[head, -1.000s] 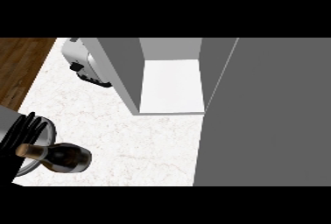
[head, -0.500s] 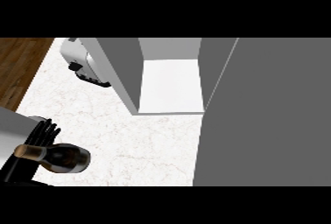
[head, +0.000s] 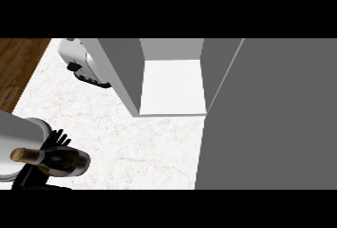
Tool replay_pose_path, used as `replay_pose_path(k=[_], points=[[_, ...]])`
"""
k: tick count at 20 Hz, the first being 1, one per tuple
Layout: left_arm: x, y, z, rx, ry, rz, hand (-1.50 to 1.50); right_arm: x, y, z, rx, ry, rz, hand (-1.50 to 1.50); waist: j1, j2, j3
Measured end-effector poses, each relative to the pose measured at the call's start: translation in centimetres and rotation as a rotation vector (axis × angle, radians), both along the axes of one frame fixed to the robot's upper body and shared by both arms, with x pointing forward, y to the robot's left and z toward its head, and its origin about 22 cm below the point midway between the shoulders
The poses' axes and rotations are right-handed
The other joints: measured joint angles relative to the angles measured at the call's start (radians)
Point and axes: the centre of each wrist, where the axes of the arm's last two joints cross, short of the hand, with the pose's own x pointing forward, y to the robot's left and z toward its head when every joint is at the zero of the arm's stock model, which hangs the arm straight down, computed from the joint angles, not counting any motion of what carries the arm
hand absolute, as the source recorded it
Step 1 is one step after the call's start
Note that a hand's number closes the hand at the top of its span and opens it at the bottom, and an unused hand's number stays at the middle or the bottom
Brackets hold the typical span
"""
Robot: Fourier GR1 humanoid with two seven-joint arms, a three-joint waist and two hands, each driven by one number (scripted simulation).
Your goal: Pick up the wine, place it into the cabinet and close the cabinet
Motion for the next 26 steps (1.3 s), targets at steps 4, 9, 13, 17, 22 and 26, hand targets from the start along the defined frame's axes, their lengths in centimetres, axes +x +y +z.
replay_pose_path(k=[4,9,13,17,22,26], points=[[0.8,-0.5,-0.6,-0.032,0.019,-0.006,-1.5,-0.1,0.2,0.0,0.0,0.007,0.01,-1.5,-0.003,0.001,-0.002],[1.2,-1.2,-1.3,-0.05,0.024,-0.02,-1.5,-0.1,0.4,0.1,-0.004,0.01,0.017,-1.5,-0.001,0.001,-0.003],[1.7,-2.0,-1.7,-0.058,0.013,-0.026,-1.5,0.0,0.4,0.4,-0.007,0.003,0.01,-1.5,0.0,0.002,-0.004],[2.8,-2.6,-1.4,-0.056,-0.008,-0.039,-1.5,0.0,0.4,0.2,-0.007,0.01,0.007,-1.5,0.001,0.001,-0.003],[3.1,-3.3,-1.8,-0.064,-0.037,-0.015,1.5,0.0,0.5,0.1,-0.007,0.017,0.011,-1.5,0.003,0.001,-0.002],[3.1,-3.4,-2.0,-0.09,-0.04,-0.001,1.5,-0.1,0.3,0.2,-0.023,0.025,0.005,-1.5,0.004,0.001,-0.002]])
